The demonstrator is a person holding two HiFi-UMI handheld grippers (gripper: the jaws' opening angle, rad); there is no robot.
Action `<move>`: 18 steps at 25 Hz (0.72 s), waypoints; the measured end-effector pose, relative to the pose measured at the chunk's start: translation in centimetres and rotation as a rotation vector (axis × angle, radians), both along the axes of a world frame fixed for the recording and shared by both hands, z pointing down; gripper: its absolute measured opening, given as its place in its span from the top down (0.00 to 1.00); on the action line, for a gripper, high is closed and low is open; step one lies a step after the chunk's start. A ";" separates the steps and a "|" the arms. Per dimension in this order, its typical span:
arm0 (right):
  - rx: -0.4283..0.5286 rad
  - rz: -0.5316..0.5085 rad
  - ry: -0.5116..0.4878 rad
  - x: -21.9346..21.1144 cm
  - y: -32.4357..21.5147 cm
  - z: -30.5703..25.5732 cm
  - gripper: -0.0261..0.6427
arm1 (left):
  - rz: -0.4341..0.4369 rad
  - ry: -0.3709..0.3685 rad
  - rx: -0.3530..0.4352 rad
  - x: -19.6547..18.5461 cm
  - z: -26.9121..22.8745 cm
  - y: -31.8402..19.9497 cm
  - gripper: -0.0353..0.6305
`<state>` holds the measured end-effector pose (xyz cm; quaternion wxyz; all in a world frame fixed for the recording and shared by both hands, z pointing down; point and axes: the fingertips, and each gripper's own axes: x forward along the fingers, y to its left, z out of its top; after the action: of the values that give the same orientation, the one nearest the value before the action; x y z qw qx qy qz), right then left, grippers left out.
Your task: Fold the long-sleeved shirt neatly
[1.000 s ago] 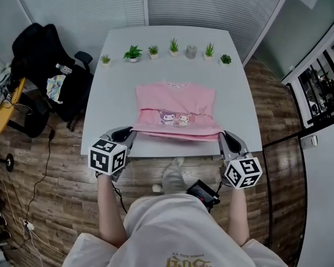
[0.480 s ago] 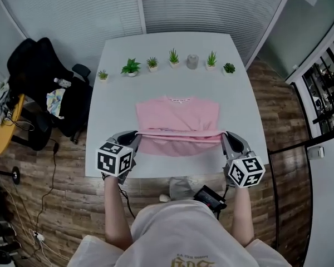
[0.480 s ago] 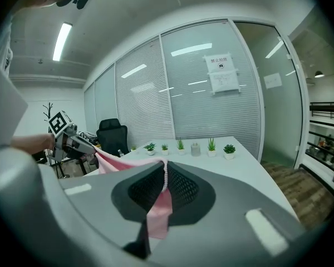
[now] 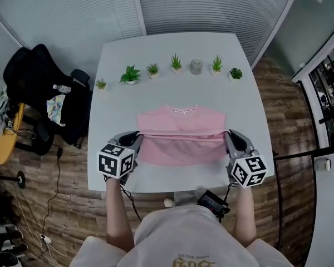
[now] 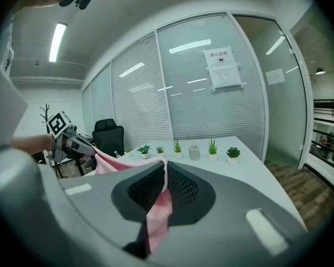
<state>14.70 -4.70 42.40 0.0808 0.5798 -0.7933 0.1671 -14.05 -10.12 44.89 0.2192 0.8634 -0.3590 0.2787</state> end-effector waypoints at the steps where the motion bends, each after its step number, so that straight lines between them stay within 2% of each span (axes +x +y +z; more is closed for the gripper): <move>1: -0.001 0.000 -0.002 0.1 -0.6 0.0 0.92 | 0.000 -0.003 -0.002 0.1 0.1 -0.5 0.88; 11: -0.020 -0.036 -0.009 0.8 -6.0 1.5 0.92 | -0.044 -0.021 -0.007 0.8 2.0 -5.7 0.88; 18: -0.079 -0.055 -0.007 1.4 -9.6 5.0 0.92 | -0.066 -0.043 -0.004 1.7 5.1 -8.8 0.88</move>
<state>16.11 -14.31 47.40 0.1058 0.5535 -0.8020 0.1980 -12.35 -18.92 49.98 0.2223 0.8443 -0.3913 0.2907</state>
